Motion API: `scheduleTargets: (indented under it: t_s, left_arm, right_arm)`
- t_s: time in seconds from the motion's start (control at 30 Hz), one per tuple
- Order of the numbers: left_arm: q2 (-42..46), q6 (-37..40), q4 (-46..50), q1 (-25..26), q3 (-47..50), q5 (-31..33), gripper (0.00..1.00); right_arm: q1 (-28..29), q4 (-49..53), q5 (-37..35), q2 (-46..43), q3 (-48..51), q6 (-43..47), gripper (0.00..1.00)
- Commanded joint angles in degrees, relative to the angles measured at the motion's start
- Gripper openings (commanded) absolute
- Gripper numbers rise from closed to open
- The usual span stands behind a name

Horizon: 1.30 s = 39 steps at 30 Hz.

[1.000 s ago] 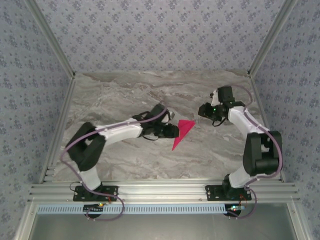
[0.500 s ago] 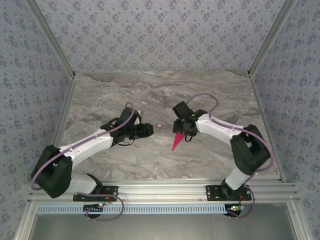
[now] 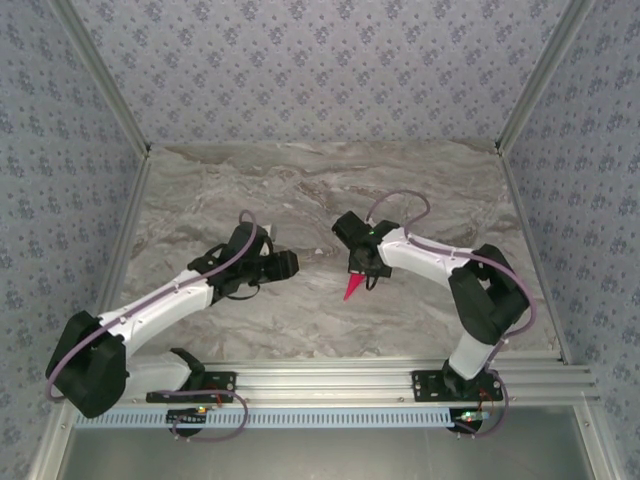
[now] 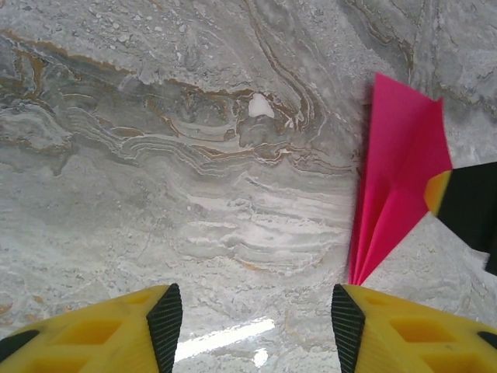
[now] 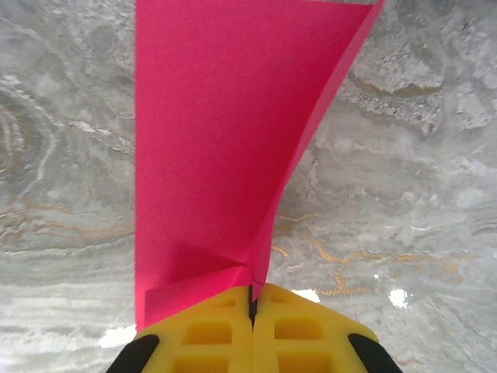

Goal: Fold a paper plane with a square sheet of paper (fold left side to right side)
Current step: Pick up the paper plane at the center of the table, then place the paper plane at the center of the table, then pick up the paper plane at the center of the table.

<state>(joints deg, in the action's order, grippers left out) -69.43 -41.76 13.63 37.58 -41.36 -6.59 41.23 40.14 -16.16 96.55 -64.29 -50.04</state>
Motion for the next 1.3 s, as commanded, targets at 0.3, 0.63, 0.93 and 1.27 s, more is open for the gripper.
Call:
scheduleTargets:
  t_s: [0.3,0.63,0.93,1.27]
  left_arm:
    - [6.06,2.04,5.17,-1.37,-0.04,4.04,0.58]
    - [7.65,1.76,7.35,-2.10,0.33,5.18,0.61]
    - [8.01,2.81,7.86,-2.16,-1.40,5.63,0.64]
    - [7.50,2.52,5.96,-2.25,-0.75,4.14,0.67]
  right_arm:
    - [1.43,-14.78,17.73,-19.22,5.35,9.75,0.00]
    - [-9.00,-28.72,30.11,-13.96,21.92,13.54,0.06]
    - [-9.35,-7.34,21.31,-19.18,13.05,24.54,0.48]
    - [-3.51,-6.77,26.94,-9.06,9.39,23.69,0.44]
